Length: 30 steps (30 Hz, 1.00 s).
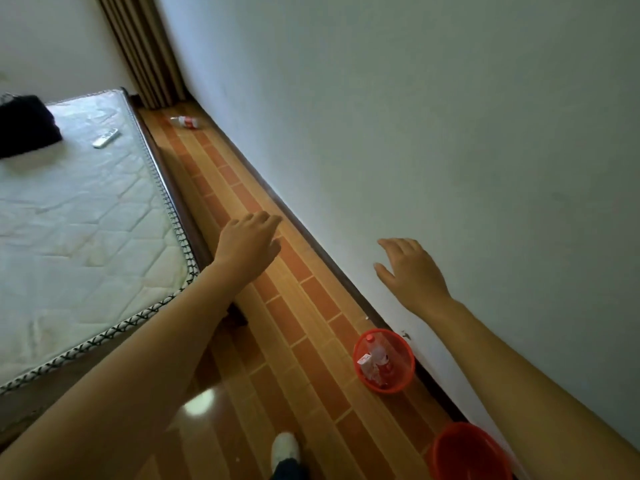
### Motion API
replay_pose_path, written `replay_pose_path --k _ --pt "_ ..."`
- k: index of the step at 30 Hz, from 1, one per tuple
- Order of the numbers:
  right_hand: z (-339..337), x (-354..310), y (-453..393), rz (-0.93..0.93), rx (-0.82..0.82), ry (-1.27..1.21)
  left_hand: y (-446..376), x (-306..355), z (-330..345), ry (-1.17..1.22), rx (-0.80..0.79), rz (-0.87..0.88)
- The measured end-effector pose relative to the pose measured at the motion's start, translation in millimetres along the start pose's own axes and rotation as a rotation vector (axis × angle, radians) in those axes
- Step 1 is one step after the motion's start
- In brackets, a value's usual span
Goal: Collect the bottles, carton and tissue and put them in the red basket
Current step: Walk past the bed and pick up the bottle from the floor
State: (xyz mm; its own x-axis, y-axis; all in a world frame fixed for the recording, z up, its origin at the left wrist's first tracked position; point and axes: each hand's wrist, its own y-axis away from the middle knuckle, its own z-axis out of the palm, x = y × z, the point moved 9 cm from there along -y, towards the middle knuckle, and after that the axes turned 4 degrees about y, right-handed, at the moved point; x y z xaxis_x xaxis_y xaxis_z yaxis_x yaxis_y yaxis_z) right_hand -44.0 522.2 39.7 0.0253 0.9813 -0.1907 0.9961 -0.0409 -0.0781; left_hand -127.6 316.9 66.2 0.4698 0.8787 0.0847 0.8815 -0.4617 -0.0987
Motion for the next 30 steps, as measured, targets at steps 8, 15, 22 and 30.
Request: replay_pose_path --k 8,15,22,30 --pt "-5 -104 -33 -0.160 -0.026 -0.059 75 -114 -43 0.024 0.056 -0.282" --pt "-6 -179 -59 -0.284 0.025 -0.111 98 -172 -44 0.011 0.057 -0.288" --pt "1 -210 -84 -0.348 -0.007 -0.116 97 -198 -45 0.063 0.096 -0.322" --pt "7 -237 -128 -0.431 -0.037 -0.074 82 -233 -50 0.100 0.130 -0.404"
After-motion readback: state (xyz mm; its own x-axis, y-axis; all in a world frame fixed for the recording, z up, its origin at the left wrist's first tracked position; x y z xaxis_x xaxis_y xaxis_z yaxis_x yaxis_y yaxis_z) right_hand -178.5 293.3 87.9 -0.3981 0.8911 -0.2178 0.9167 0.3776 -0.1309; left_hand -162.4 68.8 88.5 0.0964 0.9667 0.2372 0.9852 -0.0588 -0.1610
